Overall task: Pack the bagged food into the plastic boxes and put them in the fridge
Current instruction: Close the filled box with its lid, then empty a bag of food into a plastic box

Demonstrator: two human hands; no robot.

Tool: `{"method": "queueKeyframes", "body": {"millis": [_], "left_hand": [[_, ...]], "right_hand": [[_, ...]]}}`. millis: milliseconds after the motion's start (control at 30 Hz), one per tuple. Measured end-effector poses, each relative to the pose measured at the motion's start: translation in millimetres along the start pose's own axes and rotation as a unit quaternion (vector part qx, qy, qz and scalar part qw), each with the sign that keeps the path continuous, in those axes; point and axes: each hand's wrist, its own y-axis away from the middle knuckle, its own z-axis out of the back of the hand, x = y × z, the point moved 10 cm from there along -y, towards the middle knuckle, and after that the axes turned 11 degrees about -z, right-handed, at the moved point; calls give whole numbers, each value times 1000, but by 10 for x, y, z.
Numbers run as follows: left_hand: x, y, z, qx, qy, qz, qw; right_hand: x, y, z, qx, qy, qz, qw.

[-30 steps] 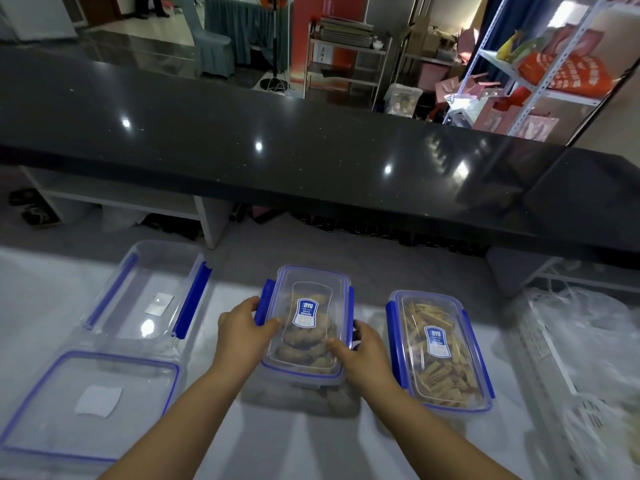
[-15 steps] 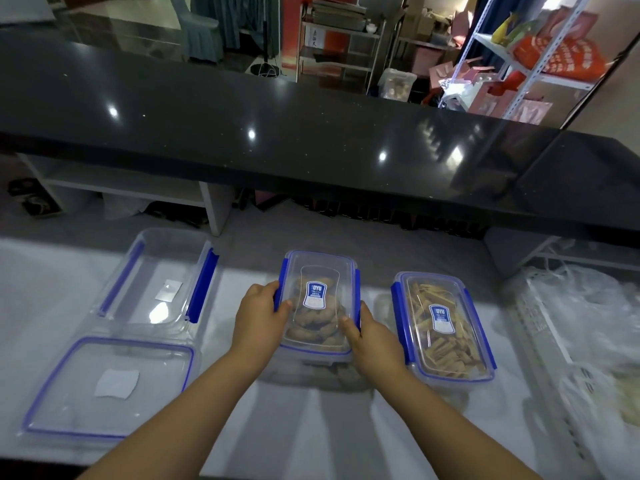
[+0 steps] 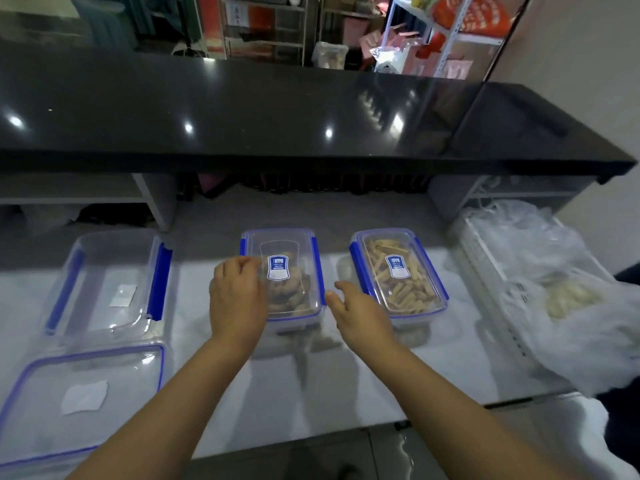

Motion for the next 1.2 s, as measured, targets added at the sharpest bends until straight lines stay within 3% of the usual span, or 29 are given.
{"method": "queueKeyframes", "body": {"millis": [133,367,467,600,767,867,967,1100,1200], "left_hand": [[-789,98,-58,-8,43,-145,988],[-2382,145,-379,2,109,-284,953],[-3161,178,-687,48,154,-304,939],[-4192,370,-1165,156,159,-396,891],[-4823,635,-1775,305,63,-426,849],[-4886,668,-2024,344,31,-397,851],[-4924,600,-2091,326,-4,-385,863],[-4989,590,-2048,334,-4,-390,858],[-5082,387,-1845,239,14,-416,877]], "right_hand": [[-373,314,561,-84,-2,14,996],[-1437,555,1704,-194,-1,-20,981],[-2084,680,2316,-280,-2,-32,959],[-2960,715,2968,-373,18,-84,924],[-3822,392,3284,-333,79,-173,924],[-4151,161,3341,-287,-30,-211,934],[-4285,-28,3333,-246,-138,-198,939],[-4339,-184,3257,-202,-153,-221,942],[-4209,-231,3334,-221,-185,-180,940]]}}
